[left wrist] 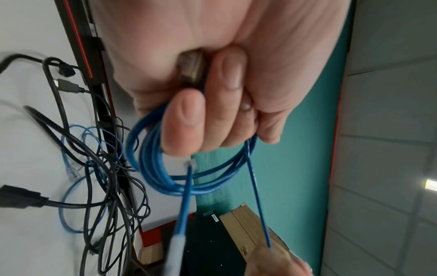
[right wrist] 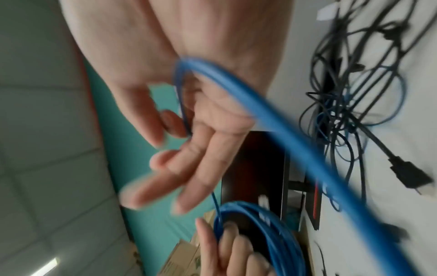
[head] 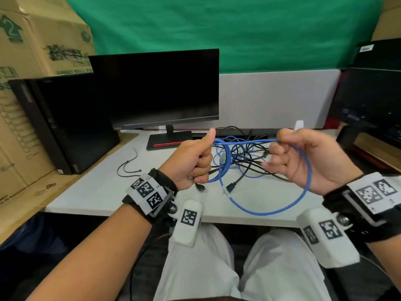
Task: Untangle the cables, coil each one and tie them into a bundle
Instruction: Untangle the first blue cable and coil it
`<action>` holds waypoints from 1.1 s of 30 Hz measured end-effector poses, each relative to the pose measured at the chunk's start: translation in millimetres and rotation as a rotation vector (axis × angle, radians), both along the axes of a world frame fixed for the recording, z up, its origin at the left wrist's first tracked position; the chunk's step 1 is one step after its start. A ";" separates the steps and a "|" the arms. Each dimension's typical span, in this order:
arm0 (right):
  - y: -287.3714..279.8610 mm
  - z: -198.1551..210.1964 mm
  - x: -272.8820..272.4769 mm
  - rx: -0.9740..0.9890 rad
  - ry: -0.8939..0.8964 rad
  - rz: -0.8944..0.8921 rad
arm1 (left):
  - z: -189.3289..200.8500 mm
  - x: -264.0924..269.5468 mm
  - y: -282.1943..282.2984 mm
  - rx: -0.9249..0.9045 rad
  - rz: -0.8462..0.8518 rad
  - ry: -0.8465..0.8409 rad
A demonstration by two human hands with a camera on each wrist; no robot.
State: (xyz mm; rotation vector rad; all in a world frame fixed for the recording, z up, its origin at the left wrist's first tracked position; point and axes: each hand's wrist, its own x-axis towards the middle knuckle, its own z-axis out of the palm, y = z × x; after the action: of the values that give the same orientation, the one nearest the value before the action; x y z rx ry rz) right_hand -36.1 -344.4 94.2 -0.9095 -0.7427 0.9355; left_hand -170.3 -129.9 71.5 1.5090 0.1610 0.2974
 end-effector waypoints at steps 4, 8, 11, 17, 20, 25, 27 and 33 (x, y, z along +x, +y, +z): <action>9.2 -17.0 4.4 -0.254 -0.642 -0.344 | 0.1 -1.2 2.7 -0.101 -0.008 0.011; 16.2 -30.4 9.9 -0.491 -1.276 -0.623 | 6.1 -2.5 0.0 -0.148 -0.050 0.017; 10.0 -26.8 22.5 -0.558 -1.253 -0.697 | 13.5 -7.6 0.2 -0.185 -0.106 0.011; 17.1 -32.5 -10.3 -0.413 -0.779 -0.316 | 6.3 -1.6 -23.2 -0.259 -0.194 -0.046; 27.2 -39.8 -24.9 -0.348 -0.745 -0.200 | -2.4 2.9 -33.1 -0.268 -0.222 -0.049; 33.5 -40.2 -32.1 -0.241 -0.584 -0.165 | -9.1 8.2 -39.7 -0.168 -0.180 -0.052; 34.6 -38.9 -31.6 -0.227 -0.576 -0.202 | -8.0 9.3 -39.1 -0.080 -0.156 -0.068; 34.1 -42.1 -28.6 -0.315 -0.690 -0.290 | -12.9 13.3 -35.0 0.164 0.030 -0.046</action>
State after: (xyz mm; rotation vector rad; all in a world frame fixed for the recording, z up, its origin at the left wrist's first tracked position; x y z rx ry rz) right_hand -64.7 -310.3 52.1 -1.6111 -1.0201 0.4730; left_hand -157.0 -164.9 58.5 1.6615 0.1247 0.3760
